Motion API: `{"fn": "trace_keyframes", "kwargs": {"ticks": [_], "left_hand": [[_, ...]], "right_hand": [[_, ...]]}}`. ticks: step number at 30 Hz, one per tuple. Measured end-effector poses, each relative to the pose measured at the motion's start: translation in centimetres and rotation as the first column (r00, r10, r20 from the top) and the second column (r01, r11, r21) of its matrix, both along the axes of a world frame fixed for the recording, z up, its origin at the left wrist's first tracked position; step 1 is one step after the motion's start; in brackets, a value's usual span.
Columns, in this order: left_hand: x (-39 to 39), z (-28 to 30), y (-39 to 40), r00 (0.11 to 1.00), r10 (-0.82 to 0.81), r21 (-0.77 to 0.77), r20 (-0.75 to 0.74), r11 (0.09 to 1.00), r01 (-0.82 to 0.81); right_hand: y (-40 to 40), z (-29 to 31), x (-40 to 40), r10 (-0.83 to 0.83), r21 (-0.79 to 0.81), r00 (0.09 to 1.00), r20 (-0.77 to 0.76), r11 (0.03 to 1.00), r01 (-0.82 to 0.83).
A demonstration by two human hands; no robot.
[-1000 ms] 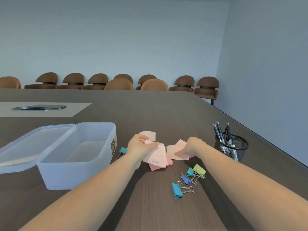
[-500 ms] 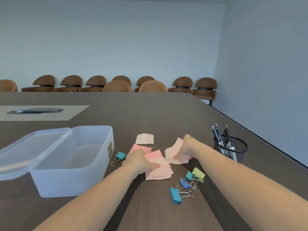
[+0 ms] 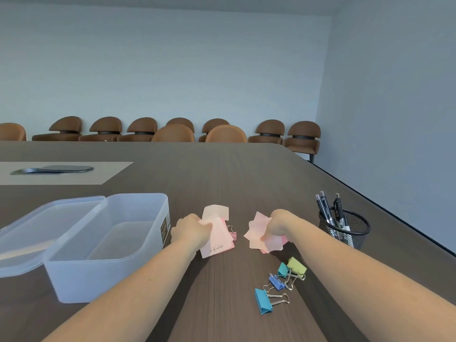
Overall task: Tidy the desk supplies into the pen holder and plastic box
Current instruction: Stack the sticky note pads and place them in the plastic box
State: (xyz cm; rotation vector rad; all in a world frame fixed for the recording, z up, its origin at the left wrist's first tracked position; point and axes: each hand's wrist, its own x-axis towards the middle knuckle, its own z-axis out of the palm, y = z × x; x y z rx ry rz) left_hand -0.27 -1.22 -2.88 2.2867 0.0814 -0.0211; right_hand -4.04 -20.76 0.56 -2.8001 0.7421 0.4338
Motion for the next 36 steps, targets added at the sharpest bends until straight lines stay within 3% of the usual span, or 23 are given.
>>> {"fn": "trace_keyframes", "kwargs": {"ticks": [2,6,10,15,18,21,24,29,33,36], "left_hand": [[0.3,-0.2,-0.1,0.999,-0.019,0.153,-0.026,0.988,0.023],[0.6,-0.4,-0.3,0.996,-0.074,0.307,-0.056,0.948,0.087],[0.7,0.0,-0.4,0.989,-0.086,0.427,-0.124,0.895,0.131],[1.1,-0.3,-0.5,0.989,-0.086,0.325,-0.118,0.938,0.120],[1.1,-0.7,-0.4,0.996,-0.071,0.308,-0.055,0.948,0.085],[1.0,-0.8,-0.3,0.999,-0.032,0.264,0.009,0.964,0.029],[1.0,-0.9,-0.2,0.995,0.052,0.125,0.081,0.990,-0.062],[2.1,-0.9,0.2,0.995,0.099,-0.022,0.025,0.995,-0.099],[2.9,-0.8,0.4,0.999,0.031,-0.001,0.008,1.000,-0.031],[3.0,-0.7,0.4,1.000,0.010,0.104,-0.009,0.995,-0.009]], "right_hand": [[0.3,0.4,-0.2,0.023,-0.016,0.999,-0.039,1.000,-0.023],[0.8,1.3,-0.5,0.064,-0.037,0.990,-0.128,0.997,-0.069],[1.0,1.8,-1.3,0.136,-0.105,0.985,-0.103,0.984,-0.146],[0.5,1.0,-0.5,0.060,0.059,0.995,-0.081,0.997,-0.056],[0.1,0.5,0.0,-0.058,0.240,0.997,0.057,0.970,0.043],[0.1,0.4,0.8,-0.122,0.349,0.982,0.141,0.935,0.066],[0.1,1.2,1.7,-0.186,0.451,0.953,0.238,0.891,0.061],[0.7,3.2,2.9,-0.232,0.509,0.893,0.386,0.861,0.003],[1.9,3.7,3.9,-0.215,0.554,0.893,0.396,0.831,-0.045],[3.0,3.3,4.8,-0.194,0.577,0.906,0.375,0.814,-0.065]]}}
